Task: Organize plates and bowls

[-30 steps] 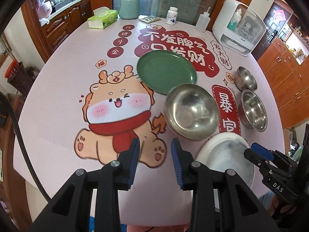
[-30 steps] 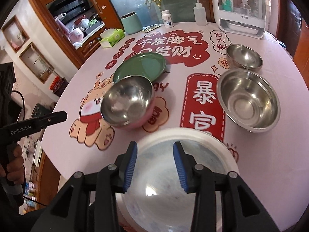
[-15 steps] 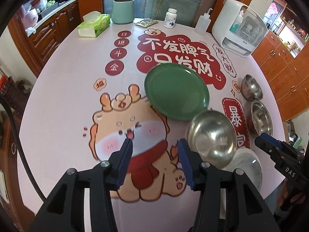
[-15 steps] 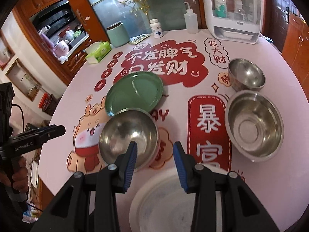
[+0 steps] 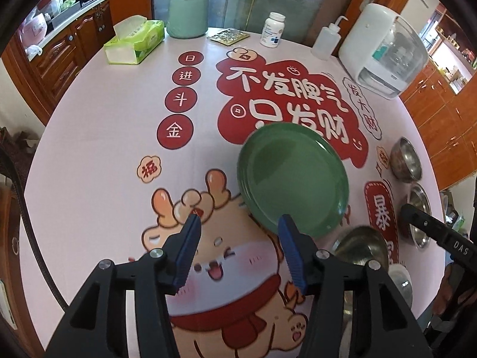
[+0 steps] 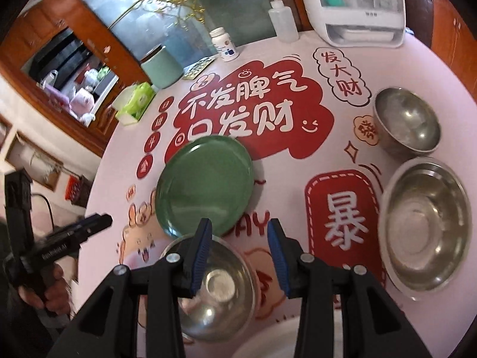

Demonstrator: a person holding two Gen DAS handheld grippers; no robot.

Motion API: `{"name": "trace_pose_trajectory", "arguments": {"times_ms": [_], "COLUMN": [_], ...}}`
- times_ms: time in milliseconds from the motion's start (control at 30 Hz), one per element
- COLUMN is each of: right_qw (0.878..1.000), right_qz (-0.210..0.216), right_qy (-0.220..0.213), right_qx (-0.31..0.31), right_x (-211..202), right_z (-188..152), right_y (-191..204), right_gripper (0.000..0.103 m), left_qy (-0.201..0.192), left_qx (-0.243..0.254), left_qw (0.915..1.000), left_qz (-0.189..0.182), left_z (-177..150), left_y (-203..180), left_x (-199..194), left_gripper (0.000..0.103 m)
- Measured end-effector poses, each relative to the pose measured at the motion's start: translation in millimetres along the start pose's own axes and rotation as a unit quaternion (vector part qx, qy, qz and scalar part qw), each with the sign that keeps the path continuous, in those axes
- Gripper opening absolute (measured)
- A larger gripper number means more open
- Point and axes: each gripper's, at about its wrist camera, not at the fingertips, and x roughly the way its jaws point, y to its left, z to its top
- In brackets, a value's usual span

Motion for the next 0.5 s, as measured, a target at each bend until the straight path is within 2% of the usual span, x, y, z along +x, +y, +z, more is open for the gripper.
{"name": "trace_pose_trajectory", "arguments": {"times_ms": [133, 267, 500], "right_qw": [1.0, 0.999, 0.992], "right_qz": [0.006, 0.013, 0.039], "right_qy": [0.009, 0.025, 0.057], "right_qx": [0.013, 0.039, 0.11], "right_x": [17, 38, 69], "right_z": [14, 22, 20], "right_y": [-3, -10, -36], "right_gripper": [0.039, 0.039, 0.039], "left_qy": [-0.008, -0.008, 0.0], "left_qx": [-0.021, -0.029, -0.021], "left_qw": [0.9996, 0.9992, 0.9975], "left_qz": [-0.018, -0.027, -0.068], "left_z": [7, 12, 16], "left_y": [9, 13, 6], "left_x": [14, 32, 58], "left_gripper": [0.061, 0.061, 0.061]}}
